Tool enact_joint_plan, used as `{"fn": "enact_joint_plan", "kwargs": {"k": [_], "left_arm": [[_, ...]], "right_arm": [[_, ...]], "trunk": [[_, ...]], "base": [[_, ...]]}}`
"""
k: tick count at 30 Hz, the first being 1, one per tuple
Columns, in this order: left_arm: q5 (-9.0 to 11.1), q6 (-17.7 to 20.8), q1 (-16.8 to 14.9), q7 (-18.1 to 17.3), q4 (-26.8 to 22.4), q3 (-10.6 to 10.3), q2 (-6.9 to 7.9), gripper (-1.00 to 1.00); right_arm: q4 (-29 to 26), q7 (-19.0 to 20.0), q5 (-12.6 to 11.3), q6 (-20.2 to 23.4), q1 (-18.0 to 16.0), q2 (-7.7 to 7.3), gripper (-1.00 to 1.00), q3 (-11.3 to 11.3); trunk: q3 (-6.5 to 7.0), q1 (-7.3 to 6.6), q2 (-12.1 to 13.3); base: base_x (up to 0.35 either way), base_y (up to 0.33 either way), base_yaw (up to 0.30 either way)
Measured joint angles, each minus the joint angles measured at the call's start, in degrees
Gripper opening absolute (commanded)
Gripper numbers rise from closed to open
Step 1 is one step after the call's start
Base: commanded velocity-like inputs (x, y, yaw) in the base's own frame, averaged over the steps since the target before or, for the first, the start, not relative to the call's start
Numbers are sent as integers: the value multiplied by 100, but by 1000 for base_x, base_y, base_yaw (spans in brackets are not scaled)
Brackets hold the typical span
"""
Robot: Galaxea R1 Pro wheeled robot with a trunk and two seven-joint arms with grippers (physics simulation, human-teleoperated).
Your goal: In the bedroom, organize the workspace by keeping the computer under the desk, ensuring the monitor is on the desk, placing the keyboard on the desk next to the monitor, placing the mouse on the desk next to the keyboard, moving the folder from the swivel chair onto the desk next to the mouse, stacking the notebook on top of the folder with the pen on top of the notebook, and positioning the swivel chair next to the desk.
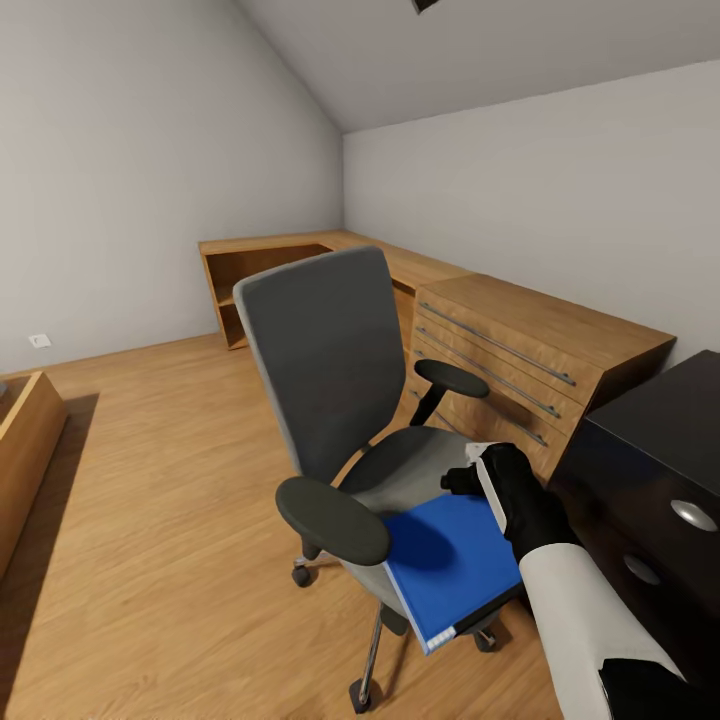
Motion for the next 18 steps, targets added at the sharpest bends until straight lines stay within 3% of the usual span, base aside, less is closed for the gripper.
{"fn": "enact_joint_plan", "kwargs": {"k": [18], "left_arm": [[0, -4, 0, 0, 0, -2, -3, 100]], "right_arm": [[12, 0, -2, 0, 0, 7, 100, 0]], "trunk": [[0, 0, 0]], "base": [[-30, 0, 0]]}}
